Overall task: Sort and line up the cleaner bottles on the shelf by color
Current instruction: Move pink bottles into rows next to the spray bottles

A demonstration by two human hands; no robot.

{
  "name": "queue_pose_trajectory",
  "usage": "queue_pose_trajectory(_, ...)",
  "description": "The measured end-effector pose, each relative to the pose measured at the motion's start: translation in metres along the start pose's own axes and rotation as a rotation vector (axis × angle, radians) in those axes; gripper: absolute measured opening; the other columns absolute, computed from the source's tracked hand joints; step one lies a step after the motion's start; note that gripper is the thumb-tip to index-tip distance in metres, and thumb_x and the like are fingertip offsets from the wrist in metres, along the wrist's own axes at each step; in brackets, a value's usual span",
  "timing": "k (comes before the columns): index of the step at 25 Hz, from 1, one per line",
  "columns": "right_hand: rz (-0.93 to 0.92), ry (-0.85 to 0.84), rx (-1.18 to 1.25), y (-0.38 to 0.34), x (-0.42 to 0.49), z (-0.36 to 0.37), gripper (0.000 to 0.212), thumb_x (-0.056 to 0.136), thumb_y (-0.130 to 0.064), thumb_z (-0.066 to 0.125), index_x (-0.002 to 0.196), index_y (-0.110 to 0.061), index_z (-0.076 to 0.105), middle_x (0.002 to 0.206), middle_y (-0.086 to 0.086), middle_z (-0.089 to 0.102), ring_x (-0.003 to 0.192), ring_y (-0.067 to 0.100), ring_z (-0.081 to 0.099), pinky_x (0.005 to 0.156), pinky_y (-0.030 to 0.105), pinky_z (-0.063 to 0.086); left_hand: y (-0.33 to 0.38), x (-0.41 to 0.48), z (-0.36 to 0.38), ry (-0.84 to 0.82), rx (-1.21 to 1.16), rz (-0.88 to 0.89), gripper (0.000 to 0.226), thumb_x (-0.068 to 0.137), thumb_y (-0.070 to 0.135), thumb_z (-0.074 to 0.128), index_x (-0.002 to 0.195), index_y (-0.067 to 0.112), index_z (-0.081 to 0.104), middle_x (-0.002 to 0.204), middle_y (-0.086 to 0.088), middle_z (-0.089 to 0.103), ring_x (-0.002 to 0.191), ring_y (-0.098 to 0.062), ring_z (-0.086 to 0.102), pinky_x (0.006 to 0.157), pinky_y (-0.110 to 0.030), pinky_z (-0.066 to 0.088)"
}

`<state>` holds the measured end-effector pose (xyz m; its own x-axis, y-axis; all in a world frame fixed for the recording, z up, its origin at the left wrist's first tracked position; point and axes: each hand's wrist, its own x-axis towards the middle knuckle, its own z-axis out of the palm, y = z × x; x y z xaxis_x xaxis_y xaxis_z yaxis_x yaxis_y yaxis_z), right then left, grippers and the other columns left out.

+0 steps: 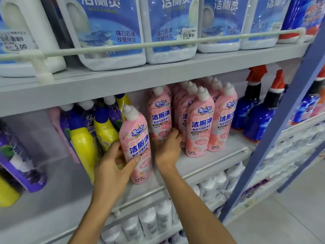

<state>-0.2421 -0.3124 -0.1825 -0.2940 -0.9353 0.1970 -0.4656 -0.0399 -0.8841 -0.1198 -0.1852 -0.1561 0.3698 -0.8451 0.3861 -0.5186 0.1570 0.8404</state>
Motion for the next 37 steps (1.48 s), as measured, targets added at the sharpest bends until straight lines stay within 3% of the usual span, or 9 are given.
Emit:
queue_pose_trajectory(7,0.036,-0.032,-0.009,0.002,0.008,0.003,0.073,0.078,-0.060,0.079,0.120,-0.006,0.054,0.122,0.016,0.061,0.109,0.039,0.064,0.089,0.043,0.051,0.001,-0.002,0.000,0.000,0.005,0.006,0.049,0.082,0.011,0.084,0.123,0.030,0.066,0.100,0.025,0.076,0.084,0.003,0.073,0.072,-0.019,0.059)
queue_pose_trajectory(10,0.082,0.043,0.069,0.003,0.006,0.004,0.072,0.073,-0.064,0.080,0.114,-0.007,0.063,0.113,0.013,0.072,0.102,0.035,0.070,0.085,0.040,0.056,-0.001,-0.002,0.000,0.011,0.009,0.009,0.052,0.082,0.011,0.085,0.126,0.029,0.066,0.101,0.018,0.078,0.086,0.003,0.073,0.075,-0.025,0.059)
queue_pose_trajectory(18,0.084,0.047,0.105,0.006,0.011,-0.006,0.055,0.079,-0.048,0.082,0.115,-0.007,0.070,0.114,0.014,0.076,0.103,0.034,0.073,0.083,0.033,0.055,-0.001,-0.007,0.006,0.094,-0.131,-0.062,0.045,0.079,0.006,0.087,0.112,0.032,0.071,0.092,0.018,0.080,0.082,0.000,0.076,0.079,-0.024,0.061)
queue_pose_trajectory(20,0.094,-0.020,0.198,0.011,0.012,-0.014,0.054,0.079,-0.048,0.083,0.117,-0.012,0.072,0.113,0.008,0.077,0.103,0.028,0.074,0.085,0.027,0.055,-0.003,-0.008,0.007,0.099,-0.181,-0.080,0.042,0.079,0.004,0.086,0.107,0.032,0.072,0.096,0.019,0.079,0.083,-0.002,0.077,0.079,-0.025,0.062)
queue_pose_trajectory(24,0.129,-0.449,0.686,0.025,-0.010,-0.061,0.069,0.076,-0.039,0.090,0.137,-0.028,0.060,0.125,-0.006,0.072,0.113,0.011,0.070,0.097,0.047,0.059,0.001,-0.006,0.010,0.033,-0.232,-0.059,0.045,0.085,-0.002,0.080,0.116,0.028,0.069,0.099,0.022,0.078,0.088,0.001,0.075,0.076,-0.012,0.057)
queue_pose_trajectory(28,-0.083,-0.773,0.663,0.021,-0.022,-0.092,0.068,0.086,-0.008,0.080,0.146,-0.024,0.052,0.135,-0.003,0.068,0.125,0.012,0.065,0.101,0.038,0.056,0.008,-0.003,0.024,-0.010,-0.243,-0.044,0.056,0.089,0.000,0.076,0.126,0.040,0.063,0.110,0.019,0.077,0.102,-0.003,0.074,0.086,-0.018,0.058)
queue_pose_trajectory(30,-0.152,-0.710,0.568,0.019,-0.019,-0.089,0.062,0.084,-0.005,0.081,0.139,-0.023,0.057,0.128,-0.009,0.072,0.120,0.006,0.066,0.102,0.032,0.055,0.010,-0.002,0.029,-0.031,-0.237,-0.022,0.061,0.090,-0.003,0.075,0.123,0.047,0.061,0.113,0.020,0.077,0.105,-0.004,0.074,0.087,-0.018,0.057)
queue_pose_trajectory(33,-0.222,-0.585,0.374,0.019,-0.012,-0.079,0.069,0.074,-0.023,0.091,0.133,-0.030,0.055,0.120,-0.018,0.070,0.113,-0.008,0.062,0.101,0.025,0.053,0.012,0.002,0.037,-0.053,-0.248,-0.016,0.059,0.092,-0.008,0.069,0.124,0.042,0.062,0.115,0.019,0.077,0.107,-0.006,0.074,0.089,-0.018,0.057)
queue_pose_trajectory(37,-0.255,-0.394,0.257,0.024,-0.013,-0.066,0.080,0.062,-0.054,0.092,0.128,-0.036,0.051,0.119,-0.018,0.068,0.108,-0.001,0.066,0.094,0.034,0.057,0.015,0.009,0.047,-0.098,-0.297,-0.058,0.055,0.097,-0.012,0.060,0.126,0.034,0.063,0.122,0.013,0.076,0.111,-0.007,0.072,0.095,-0.021,0.056)
